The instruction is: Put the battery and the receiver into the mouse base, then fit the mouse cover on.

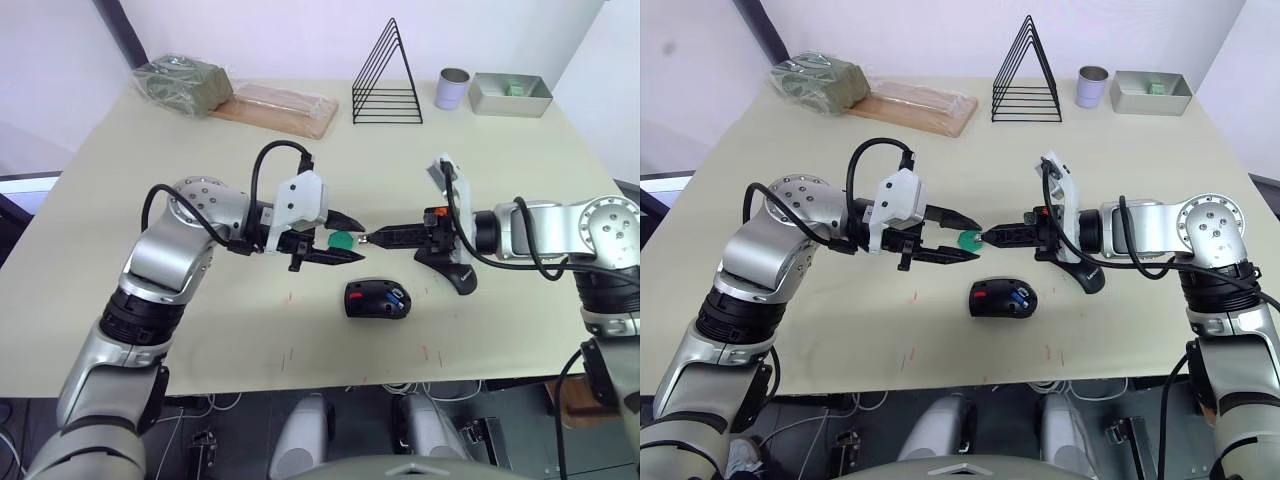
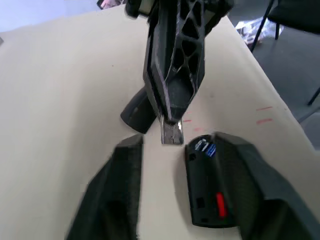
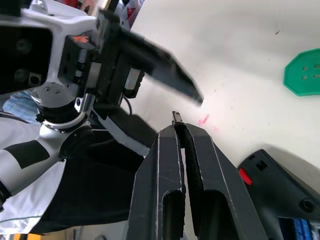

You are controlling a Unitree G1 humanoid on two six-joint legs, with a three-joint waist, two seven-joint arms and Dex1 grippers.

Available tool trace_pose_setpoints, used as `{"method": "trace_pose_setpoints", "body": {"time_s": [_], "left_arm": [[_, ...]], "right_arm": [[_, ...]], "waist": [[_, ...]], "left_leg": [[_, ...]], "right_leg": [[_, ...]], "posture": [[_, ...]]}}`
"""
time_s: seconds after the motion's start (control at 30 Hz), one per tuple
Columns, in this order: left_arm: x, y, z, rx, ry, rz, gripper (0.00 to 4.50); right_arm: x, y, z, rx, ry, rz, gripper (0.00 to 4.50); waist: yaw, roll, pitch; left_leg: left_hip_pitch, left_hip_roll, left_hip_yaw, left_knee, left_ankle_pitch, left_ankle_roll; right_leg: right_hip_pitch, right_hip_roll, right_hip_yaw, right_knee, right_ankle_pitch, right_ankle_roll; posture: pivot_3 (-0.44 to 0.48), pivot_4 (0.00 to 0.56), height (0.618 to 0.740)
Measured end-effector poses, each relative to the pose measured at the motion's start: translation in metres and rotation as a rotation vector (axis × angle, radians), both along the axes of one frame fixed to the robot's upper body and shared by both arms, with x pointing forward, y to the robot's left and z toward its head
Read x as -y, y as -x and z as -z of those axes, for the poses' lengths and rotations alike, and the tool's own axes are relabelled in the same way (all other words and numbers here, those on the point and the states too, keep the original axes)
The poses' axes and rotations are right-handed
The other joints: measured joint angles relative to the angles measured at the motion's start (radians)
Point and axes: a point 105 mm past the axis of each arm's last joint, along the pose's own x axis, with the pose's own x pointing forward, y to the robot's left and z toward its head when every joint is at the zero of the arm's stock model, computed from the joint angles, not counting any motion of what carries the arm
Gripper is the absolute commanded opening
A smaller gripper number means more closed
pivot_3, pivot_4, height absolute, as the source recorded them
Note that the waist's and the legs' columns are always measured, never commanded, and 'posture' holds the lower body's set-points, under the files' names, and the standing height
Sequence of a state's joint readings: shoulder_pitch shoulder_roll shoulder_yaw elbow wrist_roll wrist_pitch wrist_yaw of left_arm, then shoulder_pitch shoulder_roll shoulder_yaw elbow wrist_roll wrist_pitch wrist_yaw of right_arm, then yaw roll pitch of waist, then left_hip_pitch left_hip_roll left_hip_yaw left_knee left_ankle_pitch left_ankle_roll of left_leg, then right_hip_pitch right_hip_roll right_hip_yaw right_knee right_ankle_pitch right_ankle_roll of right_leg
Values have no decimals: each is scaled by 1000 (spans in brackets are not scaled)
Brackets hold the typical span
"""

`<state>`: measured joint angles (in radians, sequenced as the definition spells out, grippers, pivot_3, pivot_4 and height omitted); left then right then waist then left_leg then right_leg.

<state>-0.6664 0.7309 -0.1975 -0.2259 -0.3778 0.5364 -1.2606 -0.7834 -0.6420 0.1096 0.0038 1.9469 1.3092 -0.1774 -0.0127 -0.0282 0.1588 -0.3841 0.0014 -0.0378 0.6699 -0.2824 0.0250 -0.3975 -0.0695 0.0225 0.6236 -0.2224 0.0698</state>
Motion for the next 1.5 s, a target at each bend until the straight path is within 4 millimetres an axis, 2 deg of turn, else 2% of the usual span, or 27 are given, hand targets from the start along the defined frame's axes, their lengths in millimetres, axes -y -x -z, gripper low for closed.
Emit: {"method": "trace_pose_setpoints", "body": {"time_s": [0.1,0.17,0.23,0.3,0.4,0.63,0.8,0.9,1.03,1.17,1.37,1.5], "left_arm": [[-5,1,7,-57,14,-29,4466],[-7,1,9,-73,21,-41,4466],[-13,7,18,-106,37,-58,4466],[-16,11,33,-136,31,-68,4466],[-17,11,41,-115,35,-69,4466],[-20,10,55,-114,35,-73,4466],[-12,13,63,-126,31,-32,4466],[-7,14,69,-135,27,-10,4466],[-4,14,72,-135,22,-9,4466],[6,15,74,-135,19,17,4466],[14,13,74,-122,-6,37,4466],[18,13,86,-129,-44,44,4466]], "right_arm": [[10,0,1,13,44,17,0],[13,0,1,16,60,23,0],[26,5,3,60,226,15,0],[33,7,-9,147,364,2,0],[29,9,-24,263,535,-68,0],[20,12,-29,316,772,-218,0],[20,7,-25,263,864,-257,0],[22,-2,-17,234,925,-238,0],[24,-2,-4,190,969,-266,0],[15,0,1,188,971,-308,0],[16,1,4,175,971,-313,0],[18,1,10,155,970,-314,0]], "waist": [[0,0,0],[0,0,0],[-1,2,1],[-1,2,1],[-1,2,2],[2,2,1],[2,1,1],[1,1,1],[1,1,1],[2,1,1],[2,1,0],[-1,1,0]], "left_leg": [[0,0,0,0,0,0],[0,0,0,0,0,0],[0,0,0,-1,0,0],[0,1,0,-1,0,0],[0,1,1,-1,0,0],[-5,1,0,-1,0,0],[-12,1,0,-1,0,0],[-12,1,0,-1,0,0],[-12,1,0,-1,0,0],[-12,0,0,0,0,0],[-12,0,0,0,0,0],[-12,-1,0,0,0,0]], "right_leg": [[0,0,0,0,0,0],[0,0,0,-1,0,0],[-2,-1,2,-1,0,0],[-3,0,2,-1,0,0],[-4,0,3,-1,-2,-5],[-8,-1,2,-3,-1,-4],[-13,-1,1,-3,1,-1],[-14,-1,1,-2,1,-1],[-14,-1,1,-2,1,-1],[-14,-1,1,-1,1,-1],[-14,-1,0,0,2,-1],[-14,-1,0,1,2,-1]], "posture": [[0,150,740],[0,150,740],[0,150,740],[0,150,740],[0,150,740],[0,150,740],[0,150,740],[0,150,740],[0,150,740],[0,150,740],[0,150,740],[0,150,740]]}}
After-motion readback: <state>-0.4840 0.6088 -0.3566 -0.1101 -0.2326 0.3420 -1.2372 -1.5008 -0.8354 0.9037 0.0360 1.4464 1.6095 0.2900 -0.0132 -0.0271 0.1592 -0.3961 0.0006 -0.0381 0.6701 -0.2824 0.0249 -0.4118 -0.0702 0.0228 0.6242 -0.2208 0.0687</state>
